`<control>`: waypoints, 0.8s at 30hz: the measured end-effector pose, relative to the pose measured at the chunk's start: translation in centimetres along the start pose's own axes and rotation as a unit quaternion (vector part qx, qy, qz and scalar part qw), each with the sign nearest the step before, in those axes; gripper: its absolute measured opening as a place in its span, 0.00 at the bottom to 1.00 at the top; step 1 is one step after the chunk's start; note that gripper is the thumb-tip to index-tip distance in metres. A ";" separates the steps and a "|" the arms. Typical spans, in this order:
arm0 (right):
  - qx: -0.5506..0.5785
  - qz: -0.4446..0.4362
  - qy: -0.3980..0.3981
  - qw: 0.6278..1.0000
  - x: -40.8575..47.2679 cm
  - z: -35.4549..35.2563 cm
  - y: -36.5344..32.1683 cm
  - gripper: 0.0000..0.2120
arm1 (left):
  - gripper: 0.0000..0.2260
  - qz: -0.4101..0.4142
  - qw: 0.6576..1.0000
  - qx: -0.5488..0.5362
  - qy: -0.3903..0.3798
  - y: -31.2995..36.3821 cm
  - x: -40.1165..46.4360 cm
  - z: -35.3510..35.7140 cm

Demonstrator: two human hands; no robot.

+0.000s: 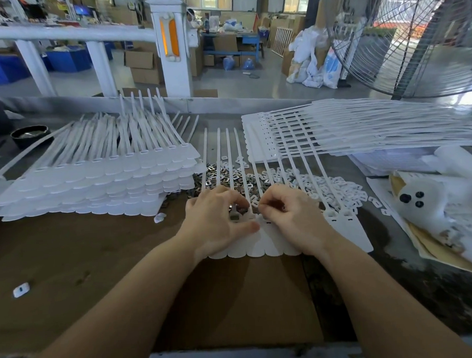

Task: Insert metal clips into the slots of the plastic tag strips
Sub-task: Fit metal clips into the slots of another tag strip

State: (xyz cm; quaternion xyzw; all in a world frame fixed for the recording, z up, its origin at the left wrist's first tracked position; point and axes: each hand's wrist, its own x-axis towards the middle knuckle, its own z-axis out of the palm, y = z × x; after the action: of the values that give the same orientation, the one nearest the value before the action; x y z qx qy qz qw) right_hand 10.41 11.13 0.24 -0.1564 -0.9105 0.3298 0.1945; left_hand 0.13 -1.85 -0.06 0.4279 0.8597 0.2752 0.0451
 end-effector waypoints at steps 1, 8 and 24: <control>-0.008 0.003 -0.013 1.000 0.1 -0.1 -0.1 0.04 | 0.18 0.002 1.000 -0.003 0.006 -0.1 0.0 0.2; -0.041 0.039 -0.069 0.996 1.0 -0.3 -1.3 0.05 | 0.17 0.016 0.999 -0.018 0.027 -0.6 -0.2 0.8; 0.014 0.169 -0.077 0.982 1.8 -0.5 -3.0 0.03 | 0.15 0.034 0.998 -0.022 0.048 -1.1 -0.5 1.0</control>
State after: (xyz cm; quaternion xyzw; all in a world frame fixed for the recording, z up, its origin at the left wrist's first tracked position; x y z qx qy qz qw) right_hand 8.61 9.98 3.00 -0.2793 -0.8785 0.3818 0.0670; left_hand -0.03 -2.31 -1.54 0.4420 0.8397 0.3155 0.0043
